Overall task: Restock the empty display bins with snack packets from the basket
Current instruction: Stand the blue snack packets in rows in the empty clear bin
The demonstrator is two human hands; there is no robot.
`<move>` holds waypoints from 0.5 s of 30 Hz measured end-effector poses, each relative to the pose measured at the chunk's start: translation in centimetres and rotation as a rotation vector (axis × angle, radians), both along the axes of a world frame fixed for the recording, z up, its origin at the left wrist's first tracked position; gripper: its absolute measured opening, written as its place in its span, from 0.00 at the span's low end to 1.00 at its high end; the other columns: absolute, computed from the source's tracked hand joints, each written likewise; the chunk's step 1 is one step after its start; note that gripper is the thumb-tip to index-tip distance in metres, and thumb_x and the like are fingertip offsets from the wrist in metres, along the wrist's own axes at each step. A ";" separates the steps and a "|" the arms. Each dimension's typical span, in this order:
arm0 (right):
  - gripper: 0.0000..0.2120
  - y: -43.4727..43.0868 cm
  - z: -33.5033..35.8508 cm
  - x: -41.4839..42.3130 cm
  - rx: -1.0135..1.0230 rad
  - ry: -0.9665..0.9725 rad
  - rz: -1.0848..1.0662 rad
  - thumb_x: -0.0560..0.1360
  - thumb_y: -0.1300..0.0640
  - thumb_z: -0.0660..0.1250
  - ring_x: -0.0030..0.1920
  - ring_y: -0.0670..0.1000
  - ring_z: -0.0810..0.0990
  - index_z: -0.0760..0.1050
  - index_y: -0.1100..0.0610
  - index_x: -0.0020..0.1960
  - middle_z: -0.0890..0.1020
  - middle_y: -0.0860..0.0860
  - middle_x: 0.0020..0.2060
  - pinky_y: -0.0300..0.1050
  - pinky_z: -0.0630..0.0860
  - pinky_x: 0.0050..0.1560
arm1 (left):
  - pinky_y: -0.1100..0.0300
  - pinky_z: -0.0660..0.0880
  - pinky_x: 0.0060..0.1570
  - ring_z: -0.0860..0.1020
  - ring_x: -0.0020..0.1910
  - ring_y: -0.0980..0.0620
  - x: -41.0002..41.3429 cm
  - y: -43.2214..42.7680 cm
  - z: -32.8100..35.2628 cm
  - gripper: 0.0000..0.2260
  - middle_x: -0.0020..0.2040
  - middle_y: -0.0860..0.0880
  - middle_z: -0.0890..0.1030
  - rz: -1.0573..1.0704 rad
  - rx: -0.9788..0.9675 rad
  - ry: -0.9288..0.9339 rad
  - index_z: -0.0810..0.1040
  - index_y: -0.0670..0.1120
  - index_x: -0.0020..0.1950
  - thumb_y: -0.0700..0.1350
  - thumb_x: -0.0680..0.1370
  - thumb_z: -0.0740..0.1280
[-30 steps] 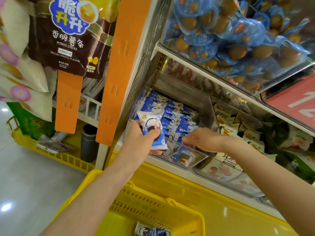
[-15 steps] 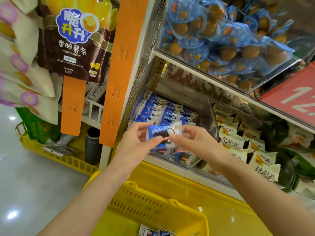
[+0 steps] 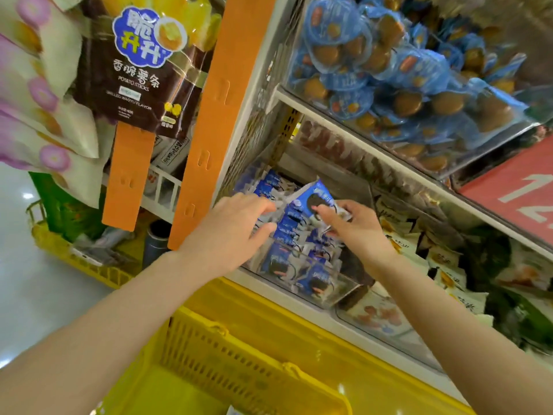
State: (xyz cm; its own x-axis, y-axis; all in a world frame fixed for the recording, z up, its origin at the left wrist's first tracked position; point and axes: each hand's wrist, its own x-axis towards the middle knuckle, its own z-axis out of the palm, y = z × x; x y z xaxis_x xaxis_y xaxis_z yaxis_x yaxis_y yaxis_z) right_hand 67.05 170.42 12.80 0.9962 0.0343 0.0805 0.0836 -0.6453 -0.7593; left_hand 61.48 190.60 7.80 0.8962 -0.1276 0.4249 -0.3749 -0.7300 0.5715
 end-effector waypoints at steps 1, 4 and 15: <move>0.25 -0.1 -0.1 1.4 -0.017 0.008 -0.020 0.72 0.45 0.69 0.34 0.42 0.81 0.72 0.58 0.64 0.80 0.49 0.51 0.32 0.76 0.35 | 0.57 0.64 0.63 0.70 0.62 0.54 0.6 -0.1 -0.5 0.16 0.63 0.54 0.74 -0.017 0.064 -0.009 0.70 0.52 0.66 0.53 0.80 0.57; 0.25 0.3 -0.7 5.3 -0.133 0.015 -0.040 0.74 0.48 0.69 0.41 0.49 0.81 0.71 0.60 0.65 0.80 0.53 0.48 0.47 0.79 0.50 | 0.59 0.64 0.60 0.72 0.57 0.57 1.5 0.0 -2.2 0.18 0.59 0.54 0.76 -0.067 0.258 -0.061 0.73 0.52 0.62 0.54 0.81 0.50; 0.20 5.4 -3.6 18.8 -0.378 -0.311 -0.001 0.75 0.54 0.67 0.55 0.56 0.74 0.68 0.60 0.63 0.76 0.56 0.55 0.40 0.64 0.47 | 0.60 0.71 0.42 0.78 0.40 0.53 3.2 1.8 -4.0 0.15 0.42 0.52 0.81 -0.169 0.324 -0.317 0.80 0.47 0.48 0.48 0.80 0.54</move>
